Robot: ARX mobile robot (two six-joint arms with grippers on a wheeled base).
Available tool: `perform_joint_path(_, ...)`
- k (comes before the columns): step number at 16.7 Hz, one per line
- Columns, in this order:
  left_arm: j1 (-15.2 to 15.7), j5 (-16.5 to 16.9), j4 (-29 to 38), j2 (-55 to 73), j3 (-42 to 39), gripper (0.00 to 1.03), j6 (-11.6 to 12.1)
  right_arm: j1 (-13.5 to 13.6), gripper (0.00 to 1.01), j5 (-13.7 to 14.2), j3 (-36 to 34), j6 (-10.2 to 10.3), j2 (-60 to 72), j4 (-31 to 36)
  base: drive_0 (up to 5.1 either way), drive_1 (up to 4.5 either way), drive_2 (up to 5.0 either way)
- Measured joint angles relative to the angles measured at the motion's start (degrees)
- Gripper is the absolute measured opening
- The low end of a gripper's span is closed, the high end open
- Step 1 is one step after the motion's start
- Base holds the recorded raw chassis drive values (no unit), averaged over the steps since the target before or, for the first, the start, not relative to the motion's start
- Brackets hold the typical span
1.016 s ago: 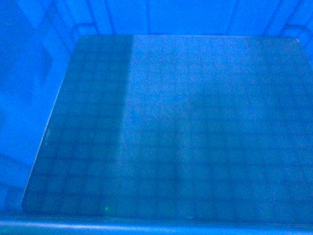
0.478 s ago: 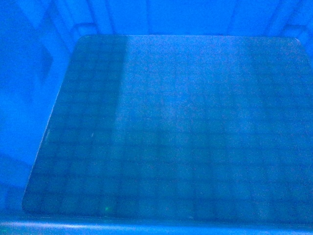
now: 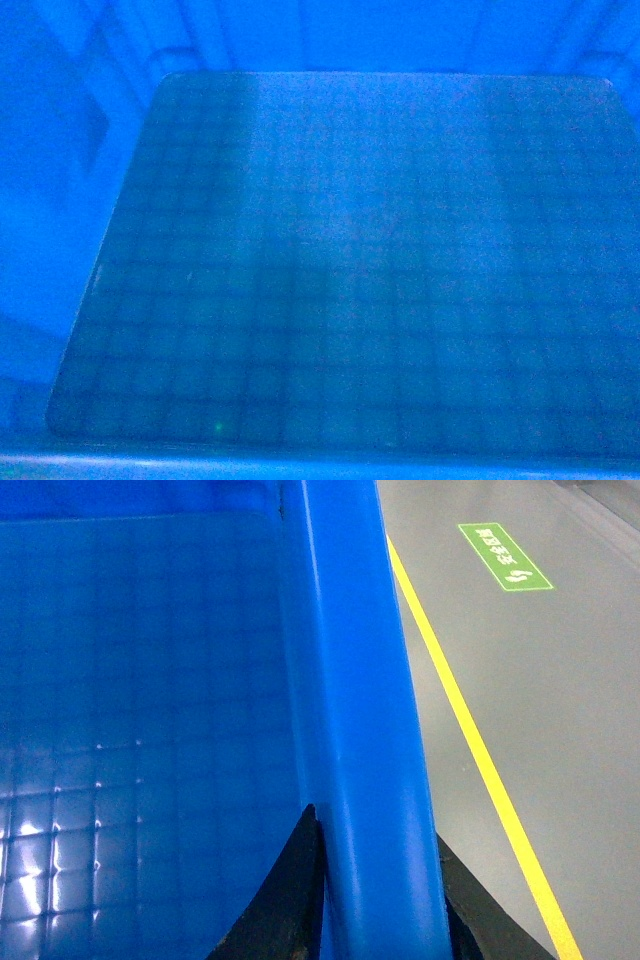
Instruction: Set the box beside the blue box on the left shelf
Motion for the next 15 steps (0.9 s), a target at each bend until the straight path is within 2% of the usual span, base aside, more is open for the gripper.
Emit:
perform_joint_path(1,0.0,0.0,0.0,0.0,0.0,0.09,0.0,0.0,0.17,0.0,0.0,0.0,0.0,0.0,0.0,0.0,0.0)
perform_joint_path(15,0.0,-0.1,0.0,-0.1,0.0,0.09,0.1,0.0,0.17,0.0,0.0,-0.2,0.0,0.0,0.0,4.21,-4.2)
